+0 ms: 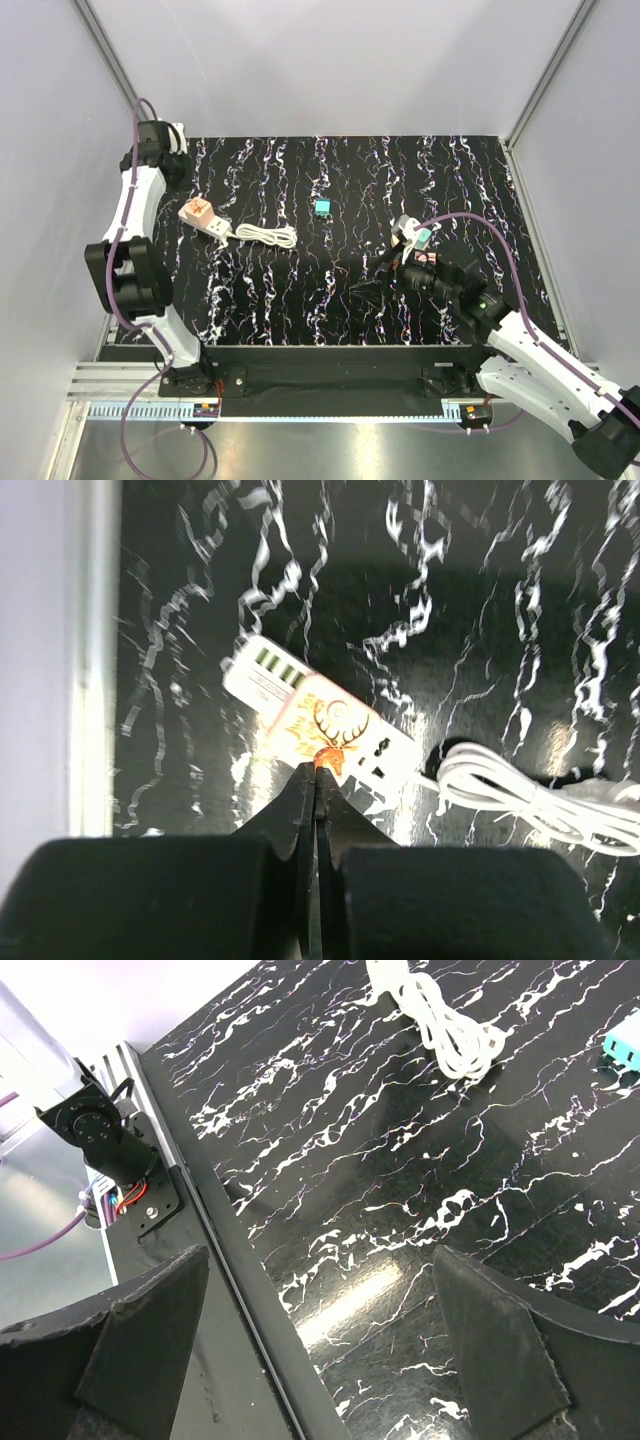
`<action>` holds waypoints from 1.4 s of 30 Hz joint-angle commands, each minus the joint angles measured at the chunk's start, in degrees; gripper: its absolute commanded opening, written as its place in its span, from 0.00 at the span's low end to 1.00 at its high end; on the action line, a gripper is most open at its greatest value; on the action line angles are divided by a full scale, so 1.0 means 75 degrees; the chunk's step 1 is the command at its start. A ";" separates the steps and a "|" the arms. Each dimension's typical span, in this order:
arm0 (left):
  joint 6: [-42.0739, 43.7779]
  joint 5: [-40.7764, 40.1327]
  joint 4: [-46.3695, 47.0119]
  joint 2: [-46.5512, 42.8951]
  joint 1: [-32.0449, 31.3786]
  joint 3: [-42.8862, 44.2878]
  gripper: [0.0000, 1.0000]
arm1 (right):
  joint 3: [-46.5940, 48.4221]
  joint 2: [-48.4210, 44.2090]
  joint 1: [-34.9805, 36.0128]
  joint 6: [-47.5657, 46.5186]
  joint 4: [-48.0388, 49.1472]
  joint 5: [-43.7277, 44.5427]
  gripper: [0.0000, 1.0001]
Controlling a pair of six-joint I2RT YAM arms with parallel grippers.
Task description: Insert the plug
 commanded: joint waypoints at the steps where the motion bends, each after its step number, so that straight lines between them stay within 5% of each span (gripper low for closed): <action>1: -0.0156 0.0185 0.0258 0.0474 0.0013 -0.0144 0.00 | 0.0181 -0.0155 0.0028 -0.0096 -0.0039 0.0185 1.00; 6: -0.0411 0.0642 0.0341 0.1049 0.0025 -0.0015 0.00 | 0.0169 -0.0179 0.0028 -0.0096 -0.0074 0.0220 1.00; 16: -0.0753 -0.1127 0.0445 0.1062 0.0025 -0.1069 0.00 | 0.0169 -0.0039 0.0040 -0.0096 -0.0097 0.0314 1.00; 22: -0.0988 -0.0812 0.0539 0.0734 0.0013 -0.0953 0.00 | 0.0379 0.0383 0.0040 -0.0015 -0.0121 0.0688 1.00; 30: -0.1233 -0.0390 0.0633 -0.0037 -0.0045 -0.0870 0.00 | 0.0964 0.0606 0.0040 0.1144 -0.0437 0.3709 1.00; 36: -0.1200 -0.0378 0.0950 -0.1326 -0.1110 -0.1187 0.00 | 0.1866 0.1809 0.0040 0.1088 -0.0625 0.4461 1.00; 41: -0.1070 -0.0015 0.0880 -0.2806 -0.2881 -0.1480 0.00 | 0.3448 0.3864 0.0016 -0.0296 -0.0637 0.4498 1.00; 42: -0.1058 0.0125 0.0810 -0.2991 -0.3194 -0.1550 0.12 | 0.3659 0.4444 0.0005 -0.0504 -0.0625 0.4486 1.00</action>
